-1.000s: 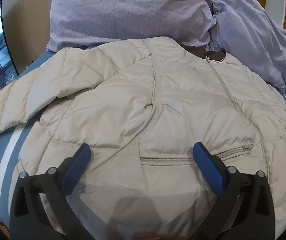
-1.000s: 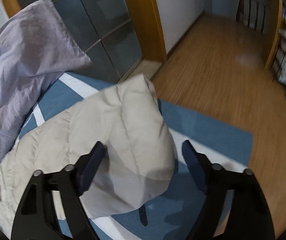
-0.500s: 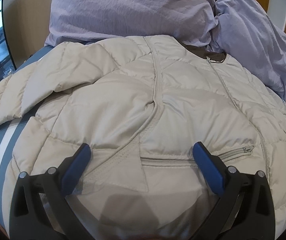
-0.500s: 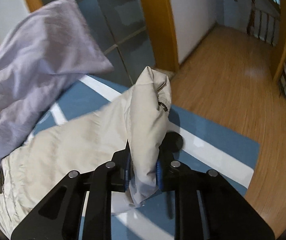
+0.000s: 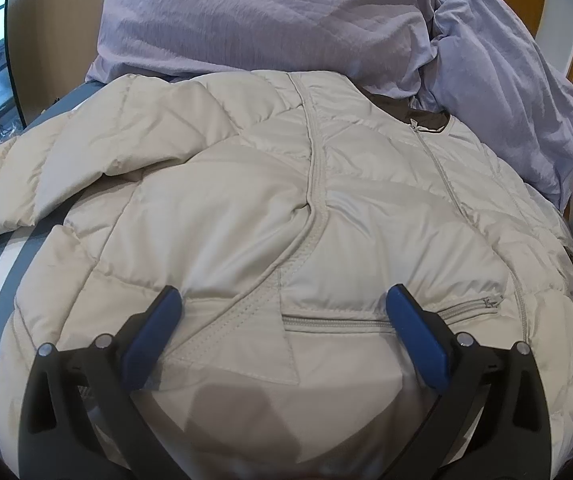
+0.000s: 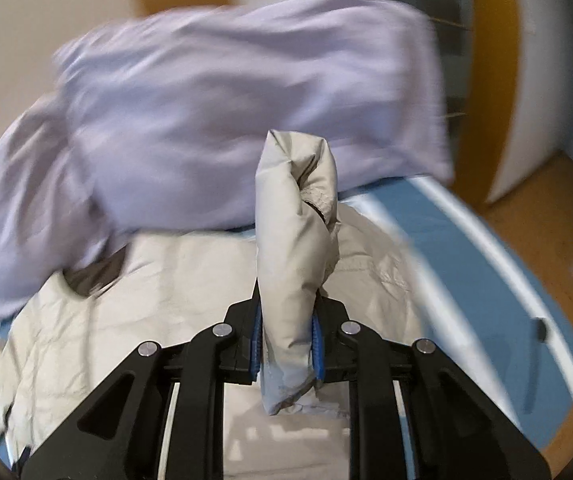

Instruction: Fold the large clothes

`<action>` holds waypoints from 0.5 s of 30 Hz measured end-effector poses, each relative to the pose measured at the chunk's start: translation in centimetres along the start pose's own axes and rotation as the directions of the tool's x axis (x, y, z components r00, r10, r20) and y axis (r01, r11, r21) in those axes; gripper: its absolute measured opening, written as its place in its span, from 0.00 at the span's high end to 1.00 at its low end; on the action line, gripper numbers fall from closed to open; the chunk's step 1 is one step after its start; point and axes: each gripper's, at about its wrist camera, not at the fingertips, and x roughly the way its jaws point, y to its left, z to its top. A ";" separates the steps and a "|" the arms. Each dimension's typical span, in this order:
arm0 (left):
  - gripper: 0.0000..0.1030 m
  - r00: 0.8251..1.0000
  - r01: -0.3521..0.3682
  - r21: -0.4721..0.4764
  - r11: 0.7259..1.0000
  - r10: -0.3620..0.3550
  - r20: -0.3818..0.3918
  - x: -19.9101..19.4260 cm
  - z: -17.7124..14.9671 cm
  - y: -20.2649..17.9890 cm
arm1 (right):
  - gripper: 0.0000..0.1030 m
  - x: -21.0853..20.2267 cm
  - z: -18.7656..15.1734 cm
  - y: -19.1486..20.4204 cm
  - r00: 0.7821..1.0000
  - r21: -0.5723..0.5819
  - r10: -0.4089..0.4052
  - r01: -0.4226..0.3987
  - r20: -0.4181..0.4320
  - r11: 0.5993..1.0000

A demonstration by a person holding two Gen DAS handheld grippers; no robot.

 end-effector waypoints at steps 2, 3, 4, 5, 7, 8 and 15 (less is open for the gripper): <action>0.02 1.000 0.003 -0.002 1.000 -0.003 0.000 0.0 0.0 0.0 | 0.81 1.3 -0.9 3.9 0.998 -0.048 0.052 -0.054 -0.041 0.997; 0.02 1.000 0.005 -0.003 1.000 -0.005 0.000 0.0 0.0 0.1 | 0.81 2.2 -1.3 6.2 0.994 -0.076 0.085 -0.090 -0.069 0.993; 0.02 1.000 0.007 -0.005 1.000 -0.008 0.000 0.0 0.0 0.1 | 0.81 2.6 -1.8 7.7 0.990 -0.091 0.108 -0.116 -0.089 0.989; 0.02 1.000 0.009 -0.007 1.000 -0.009 0.000 0.0 0.0 0.1 | 0.81 2.8 -2.3 9.2 0.985 -0.105 0.132 -0.144 -0.109 0.984; 0.02 1.000 0.013 -0.009 1.000 -0.013 -0.001 0.0 0.0 0.2 | 0.81 3.7 -3.4 12.4 0.970 -0.127 0.184 -0.205 -0.157 0.970; 0.02 1.000 0.014 -0.010 1.000 -0.014 -0.001 0.0 0.0 0.1 | 0.81 4.2 -4.0 14.2 0.960 -0.137 0.210 -0.236 -0.184 0.962; 0.02 1.000 0.015 -0.011 1.000 -0.015 0.000 0.0 0.0 0.2 | 0.81 4.8 -7.0 21.4 0.918 -0.213 0.289 -0.350 -0.271 0.912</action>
